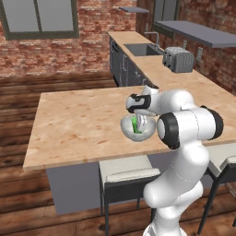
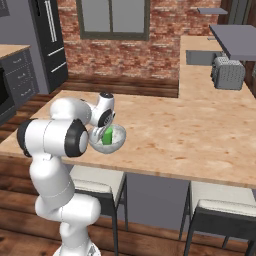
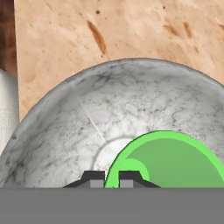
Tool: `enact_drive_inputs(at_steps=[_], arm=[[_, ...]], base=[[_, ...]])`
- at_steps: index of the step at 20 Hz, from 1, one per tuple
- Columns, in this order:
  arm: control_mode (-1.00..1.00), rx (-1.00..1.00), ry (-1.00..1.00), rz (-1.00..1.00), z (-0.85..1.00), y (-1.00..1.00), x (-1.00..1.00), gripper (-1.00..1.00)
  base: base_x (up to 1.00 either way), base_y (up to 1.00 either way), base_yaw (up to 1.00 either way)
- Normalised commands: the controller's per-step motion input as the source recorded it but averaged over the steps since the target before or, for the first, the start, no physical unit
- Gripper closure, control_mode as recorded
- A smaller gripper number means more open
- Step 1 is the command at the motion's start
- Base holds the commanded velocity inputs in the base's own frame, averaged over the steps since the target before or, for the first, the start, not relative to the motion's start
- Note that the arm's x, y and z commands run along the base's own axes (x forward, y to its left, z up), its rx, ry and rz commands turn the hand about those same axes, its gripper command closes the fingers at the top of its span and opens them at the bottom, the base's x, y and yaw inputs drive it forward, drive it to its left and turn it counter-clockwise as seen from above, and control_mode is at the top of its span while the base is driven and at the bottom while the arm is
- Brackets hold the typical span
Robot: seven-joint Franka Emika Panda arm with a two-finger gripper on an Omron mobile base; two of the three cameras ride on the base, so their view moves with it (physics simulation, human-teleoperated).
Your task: Place the cup inside the bowl on the dining table and move the bowl to any counter.
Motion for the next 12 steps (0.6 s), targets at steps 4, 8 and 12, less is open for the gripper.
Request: enact_drive_inputs(at_steps=[4,8,12], arm=[[-1.00,0.00,0.00,0.04,-0.10,0.00,0.00,1.00],[-1.00,0.00,0.00,0.04,-0.06,0.00,0.00,1.00],[-1.00,0.00,0.00,0.02,-0.05,0.00,0.00,1.00]], base=[[0.00,0.00,0.00],[0.00,0.00,0.00],[0.00,0.00,0.00]])
